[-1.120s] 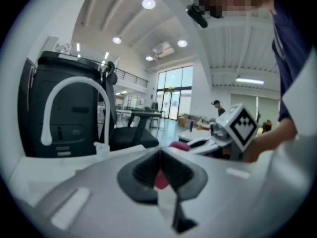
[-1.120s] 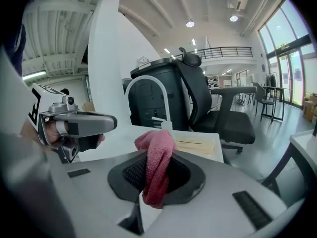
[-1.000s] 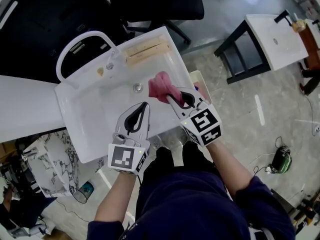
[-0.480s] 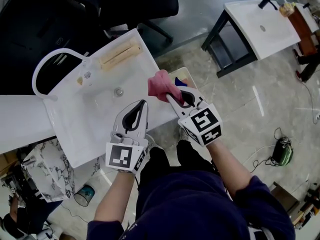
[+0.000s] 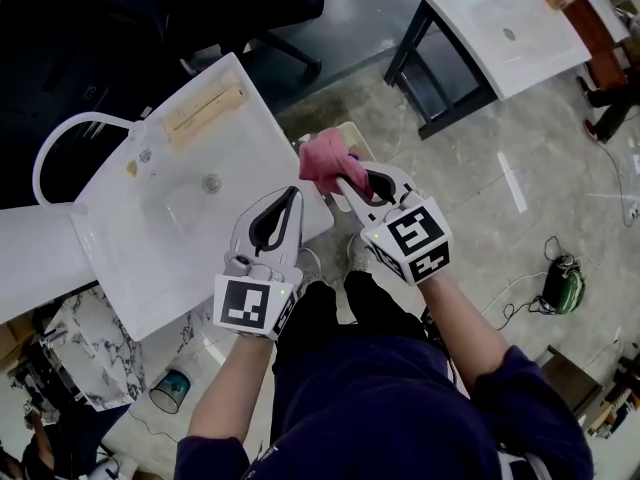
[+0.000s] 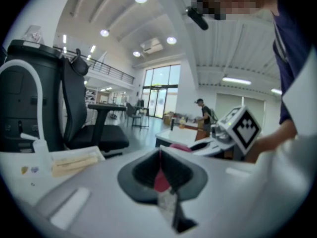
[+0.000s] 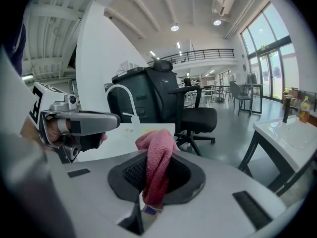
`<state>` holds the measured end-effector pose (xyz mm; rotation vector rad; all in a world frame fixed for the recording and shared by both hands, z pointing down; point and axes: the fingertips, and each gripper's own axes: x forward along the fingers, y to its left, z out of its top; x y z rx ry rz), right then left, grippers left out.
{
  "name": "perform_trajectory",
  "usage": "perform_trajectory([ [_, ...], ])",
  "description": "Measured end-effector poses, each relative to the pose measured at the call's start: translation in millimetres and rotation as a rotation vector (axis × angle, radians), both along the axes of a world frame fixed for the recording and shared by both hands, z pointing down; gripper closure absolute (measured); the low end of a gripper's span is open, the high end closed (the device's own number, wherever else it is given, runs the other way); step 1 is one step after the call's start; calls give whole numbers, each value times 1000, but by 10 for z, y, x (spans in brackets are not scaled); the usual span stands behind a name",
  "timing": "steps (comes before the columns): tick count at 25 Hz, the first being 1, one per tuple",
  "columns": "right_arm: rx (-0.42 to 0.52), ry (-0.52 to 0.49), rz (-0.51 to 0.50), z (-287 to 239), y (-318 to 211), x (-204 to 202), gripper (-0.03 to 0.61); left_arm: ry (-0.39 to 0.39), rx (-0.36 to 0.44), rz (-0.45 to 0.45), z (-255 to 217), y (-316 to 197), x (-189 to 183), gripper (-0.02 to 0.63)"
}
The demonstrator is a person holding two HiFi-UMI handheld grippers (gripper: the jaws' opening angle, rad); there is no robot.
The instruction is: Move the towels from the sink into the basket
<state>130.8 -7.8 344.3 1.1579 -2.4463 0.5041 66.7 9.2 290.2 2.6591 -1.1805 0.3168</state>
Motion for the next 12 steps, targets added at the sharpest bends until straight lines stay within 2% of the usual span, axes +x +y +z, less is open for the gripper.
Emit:
perform_trajectory([
  [4, -9, 16, 68, 65, 54, 45, 529, 16, -10, 86, 73, 43, 101, 606],
  [7, -12, 21, 150, 96, 113, 84, 529, 28, -15, 170, 106, 85, 179, 606],
  [12, -6, 24, 269, 94, 260, 170, 529, 43, -11, 261, 105, 154, 234, 606],
])
